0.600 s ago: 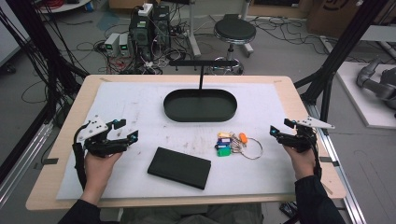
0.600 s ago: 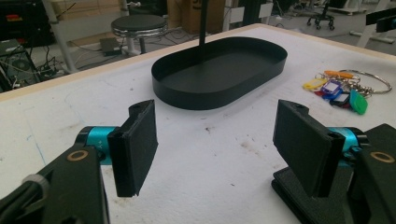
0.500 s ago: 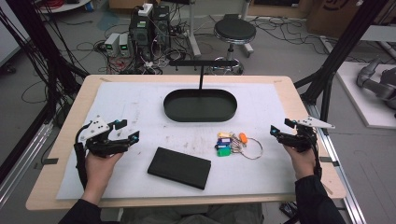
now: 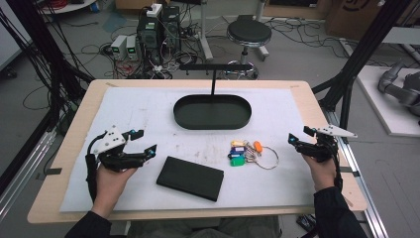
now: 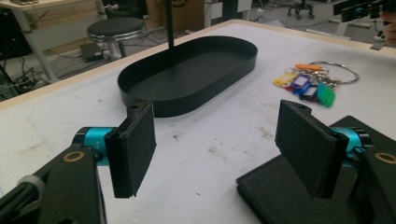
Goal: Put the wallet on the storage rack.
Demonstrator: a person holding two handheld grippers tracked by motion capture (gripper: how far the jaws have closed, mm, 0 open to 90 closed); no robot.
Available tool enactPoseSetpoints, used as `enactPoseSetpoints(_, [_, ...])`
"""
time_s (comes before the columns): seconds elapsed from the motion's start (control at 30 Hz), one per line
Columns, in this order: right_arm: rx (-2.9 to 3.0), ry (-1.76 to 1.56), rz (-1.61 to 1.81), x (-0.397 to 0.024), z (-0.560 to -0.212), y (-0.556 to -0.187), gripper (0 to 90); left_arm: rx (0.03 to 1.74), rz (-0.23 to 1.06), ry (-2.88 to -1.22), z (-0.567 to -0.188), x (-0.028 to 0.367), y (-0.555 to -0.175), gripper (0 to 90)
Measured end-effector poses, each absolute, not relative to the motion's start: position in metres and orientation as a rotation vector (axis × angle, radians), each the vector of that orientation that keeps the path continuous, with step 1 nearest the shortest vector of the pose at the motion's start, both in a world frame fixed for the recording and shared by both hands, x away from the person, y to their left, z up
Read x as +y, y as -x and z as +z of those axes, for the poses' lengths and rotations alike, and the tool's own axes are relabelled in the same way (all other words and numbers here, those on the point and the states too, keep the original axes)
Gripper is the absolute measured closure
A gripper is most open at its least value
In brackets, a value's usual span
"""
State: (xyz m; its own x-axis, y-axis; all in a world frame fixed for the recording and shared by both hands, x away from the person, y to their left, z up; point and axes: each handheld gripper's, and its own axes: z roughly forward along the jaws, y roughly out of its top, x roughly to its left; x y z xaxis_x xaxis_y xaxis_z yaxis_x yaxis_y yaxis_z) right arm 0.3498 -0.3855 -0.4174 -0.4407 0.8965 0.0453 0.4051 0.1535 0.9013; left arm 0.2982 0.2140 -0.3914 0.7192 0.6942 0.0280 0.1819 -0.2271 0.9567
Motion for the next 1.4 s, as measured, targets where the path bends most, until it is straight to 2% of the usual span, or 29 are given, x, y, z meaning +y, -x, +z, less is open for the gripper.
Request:
enactPoseSetpoints(0.2, [1.919,-1.234,1.253,-0.386,-0.417,-0.349,24.7,0.7,0.5,-1.78,-0.398,0.211,-0.279,29.0])
enactPoseSetpoints(0.3, [1.913,-1.238,1.257,-0.385,-0.416,-0.348,24.7,0.71,0.464,-1.776,-0.403,0.213,-0.272,32.2])
enactPoseSetpoints(0.33, [1.914,-1.229,1.255,-0.385,-0.417,-0.349,24.7,0.703,0.411,-1.78,-0.408,0.215,-0.267,33.5])
enactPoseSetpoints(0.53, [1.911,-1.235,1.249,-0.384,-0.417,-0.35,24.7,0.705,0.337,-1.892,-0.423,0.213,-0.255,37.3])
enactPoseSetpoints(0.97, [1.909,-1.23,1.25,-0.385,-0.417,-0.351,24.7,0.706,0.226,-2.107,-0.443,0.204,-0.257,50.4])
enactPoseSetpoints(1.2, [1.911,-1.231,1.25,-0.384,-0.417,-0.351,24.7,0.713,0.205,-2.165,-0.45,0.199,-0.26,52.1])
enactPoseSetpoints(1.3, [1.91,-1.232,1.247,-0.384,-0.417,-0.351,24.7,0.722,0.211,-2.166,-0.45,0.199,-0.261,58.4])
enactPoseSetpoints(1.37, [1.912,-1.235,1.246,-0.384,-0.417,-0.351,24.7,0.724,0.223,-2.165,-0.45,0.2,-0.261,65.9])
enactPoseSetpoints(1.4, [1.913,-1.234,1.246,-0.384,-0.417,-0.351,24.7,0.713,0.216,-2.168,-0.45,0.199,-0.261,65.9])
